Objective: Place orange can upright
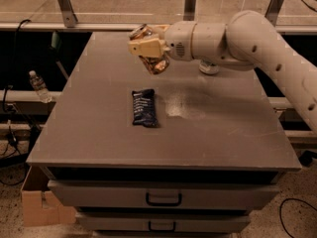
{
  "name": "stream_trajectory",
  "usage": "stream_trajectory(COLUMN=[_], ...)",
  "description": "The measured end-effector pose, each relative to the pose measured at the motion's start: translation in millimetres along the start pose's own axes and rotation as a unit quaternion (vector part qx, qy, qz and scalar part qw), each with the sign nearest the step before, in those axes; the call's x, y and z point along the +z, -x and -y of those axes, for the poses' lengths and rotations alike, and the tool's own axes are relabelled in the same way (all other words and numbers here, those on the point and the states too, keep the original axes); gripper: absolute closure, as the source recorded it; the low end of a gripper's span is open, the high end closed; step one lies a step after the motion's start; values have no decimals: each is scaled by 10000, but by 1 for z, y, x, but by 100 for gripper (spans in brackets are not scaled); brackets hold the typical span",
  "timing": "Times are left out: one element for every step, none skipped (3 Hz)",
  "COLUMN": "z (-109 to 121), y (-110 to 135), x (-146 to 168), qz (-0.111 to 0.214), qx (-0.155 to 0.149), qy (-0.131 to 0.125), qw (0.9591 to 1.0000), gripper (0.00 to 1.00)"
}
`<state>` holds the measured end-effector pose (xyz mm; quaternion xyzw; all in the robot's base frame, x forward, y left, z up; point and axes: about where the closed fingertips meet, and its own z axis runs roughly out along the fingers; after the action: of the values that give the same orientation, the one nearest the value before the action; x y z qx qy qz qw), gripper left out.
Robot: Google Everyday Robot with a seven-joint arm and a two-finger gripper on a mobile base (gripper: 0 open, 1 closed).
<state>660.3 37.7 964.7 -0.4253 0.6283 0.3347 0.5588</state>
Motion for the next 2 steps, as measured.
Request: stream_trajectory(z=[9, 13], y=[-8, -22], x=[-36, -53], qz=[412, 543], qx=[180, 298], qy=[-193, -184], qw=[9988, 9979], gripper=[100, 100])
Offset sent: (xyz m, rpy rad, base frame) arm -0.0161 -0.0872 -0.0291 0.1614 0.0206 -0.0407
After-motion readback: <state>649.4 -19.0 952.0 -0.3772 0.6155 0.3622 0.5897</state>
